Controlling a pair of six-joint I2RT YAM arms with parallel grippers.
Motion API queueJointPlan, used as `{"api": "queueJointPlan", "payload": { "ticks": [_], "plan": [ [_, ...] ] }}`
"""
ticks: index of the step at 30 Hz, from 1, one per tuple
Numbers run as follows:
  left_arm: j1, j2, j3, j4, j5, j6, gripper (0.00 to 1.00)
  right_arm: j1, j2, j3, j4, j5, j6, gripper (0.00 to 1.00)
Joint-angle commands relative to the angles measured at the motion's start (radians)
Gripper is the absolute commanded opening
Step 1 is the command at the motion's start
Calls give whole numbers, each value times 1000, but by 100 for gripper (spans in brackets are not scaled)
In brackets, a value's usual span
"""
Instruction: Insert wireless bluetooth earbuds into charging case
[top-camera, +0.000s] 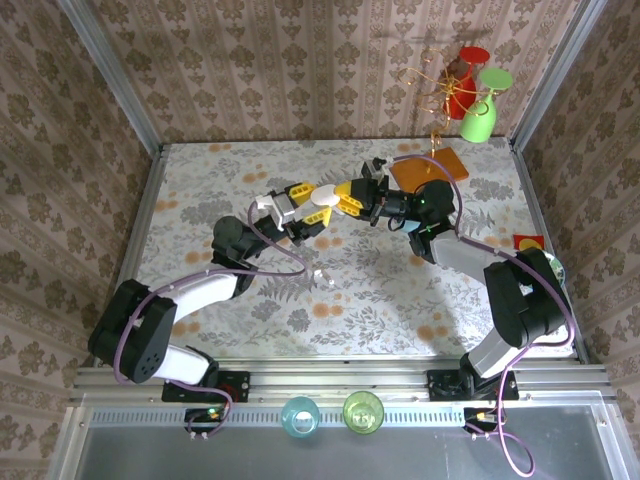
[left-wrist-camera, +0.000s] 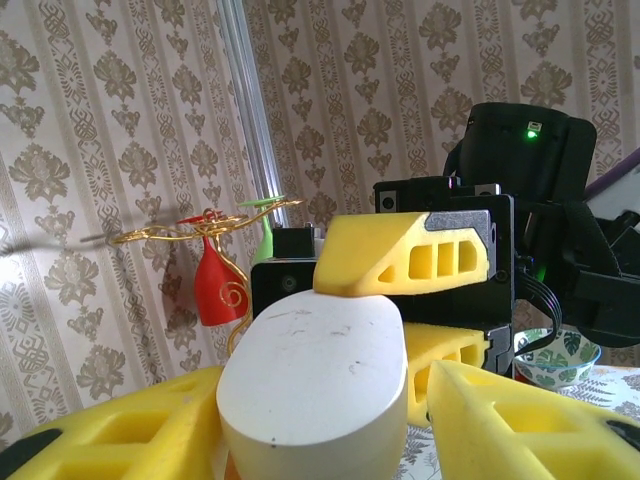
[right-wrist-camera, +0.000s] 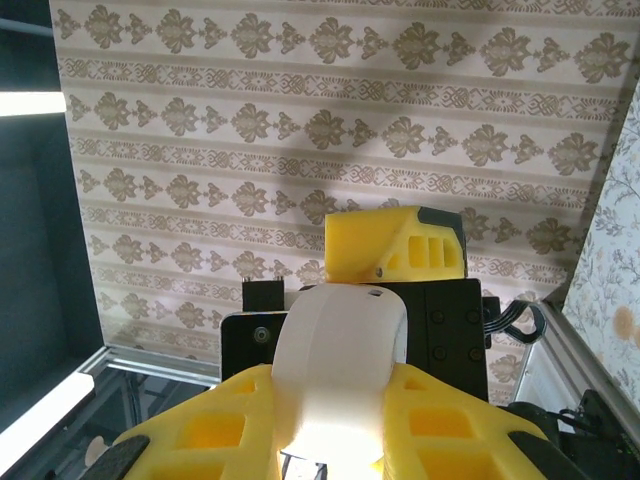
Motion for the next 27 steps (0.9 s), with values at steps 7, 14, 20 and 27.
{"api": "queueJointPlan", "payload": {
  "ticks": [7,14,20,27],
  "plan": [
    [-16,30,38,31,60,-22,58,17,2,44,67,7,18,8],
    [-17,36,46,31,66,-28,52,19,9,40,67,11,20,8],
    [-20,32,49,32,73,-34,46,19,15,39,66,11,19,7],
    [-21,37,55,31,80,-46,50,19,21,34,62,12,15,8]
  ]
}}
